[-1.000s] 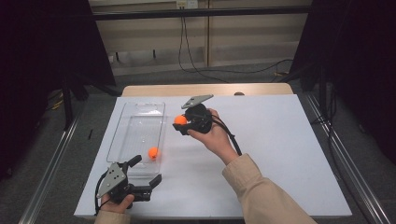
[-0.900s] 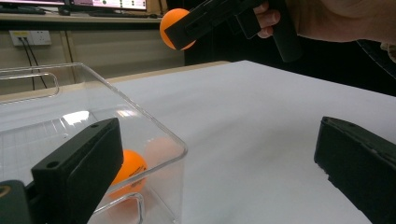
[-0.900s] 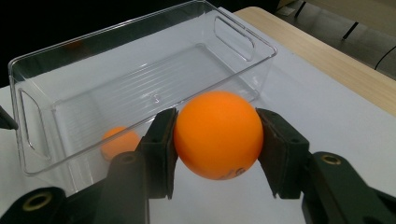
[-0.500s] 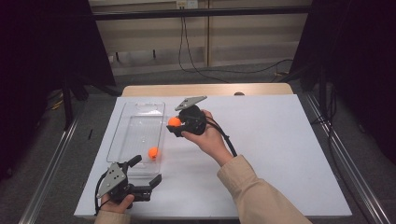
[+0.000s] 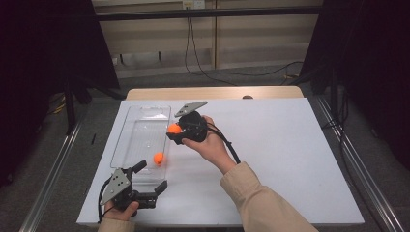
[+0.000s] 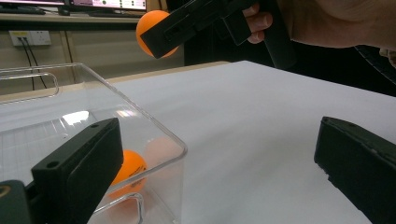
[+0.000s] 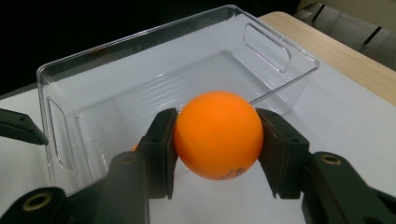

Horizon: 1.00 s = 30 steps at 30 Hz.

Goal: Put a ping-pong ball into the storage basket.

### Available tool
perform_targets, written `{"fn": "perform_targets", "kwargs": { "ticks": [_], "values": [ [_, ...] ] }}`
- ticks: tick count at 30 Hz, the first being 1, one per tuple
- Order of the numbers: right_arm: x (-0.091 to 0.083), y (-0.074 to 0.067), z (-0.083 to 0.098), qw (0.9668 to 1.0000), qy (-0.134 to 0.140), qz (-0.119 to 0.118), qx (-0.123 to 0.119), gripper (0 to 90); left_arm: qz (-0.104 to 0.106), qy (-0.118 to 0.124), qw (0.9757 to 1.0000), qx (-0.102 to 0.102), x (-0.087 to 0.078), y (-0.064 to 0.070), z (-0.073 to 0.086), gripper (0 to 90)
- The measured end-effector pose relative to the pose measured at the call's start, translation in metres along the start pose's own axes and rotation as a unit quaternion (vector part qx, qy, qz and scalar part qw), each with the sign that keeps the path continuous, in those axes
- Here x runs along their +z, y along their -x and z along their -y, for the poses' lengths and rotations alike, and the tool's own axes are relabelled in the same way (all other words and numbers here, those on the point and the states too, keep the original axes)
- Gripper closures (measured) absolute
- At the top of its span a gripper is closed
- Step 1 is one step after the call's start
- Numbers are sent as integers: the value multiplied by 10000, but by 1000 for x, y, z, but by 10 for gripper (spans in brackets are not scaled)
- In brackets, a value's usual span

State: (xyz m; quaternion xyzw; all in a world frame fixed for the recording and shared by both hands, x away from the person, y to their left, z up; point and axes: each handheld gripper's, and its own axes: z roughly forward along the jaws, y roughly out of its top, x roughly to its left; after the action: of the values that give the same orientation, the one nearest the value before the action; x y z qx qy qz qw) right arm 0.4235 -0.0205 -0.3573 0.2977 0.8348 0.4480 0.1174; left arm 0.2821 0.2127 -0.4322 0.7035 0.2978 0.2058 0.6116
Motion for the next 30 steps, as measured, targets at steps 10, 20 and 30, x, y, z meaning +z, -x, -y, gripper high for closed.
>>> {"fn": "perform_targets", "kwargs": {
  "ticks": [10, 20, 30],
  "values": [
    [7, -5, -1, 9999, -49, -59, -78, 513, 4, -10, 10000, 8, 0, 0, 0, 11],
    [17, -13, -2, 9998, -73, -146, -99, 513, 16, -68, 9999, 75, -1, -1, 0, 11],
    [26, -16, -1, 9996, -108, -229, -119, 512, 15, -22, 10000, -6, 0, 0, 0, 11]
  ]
}}
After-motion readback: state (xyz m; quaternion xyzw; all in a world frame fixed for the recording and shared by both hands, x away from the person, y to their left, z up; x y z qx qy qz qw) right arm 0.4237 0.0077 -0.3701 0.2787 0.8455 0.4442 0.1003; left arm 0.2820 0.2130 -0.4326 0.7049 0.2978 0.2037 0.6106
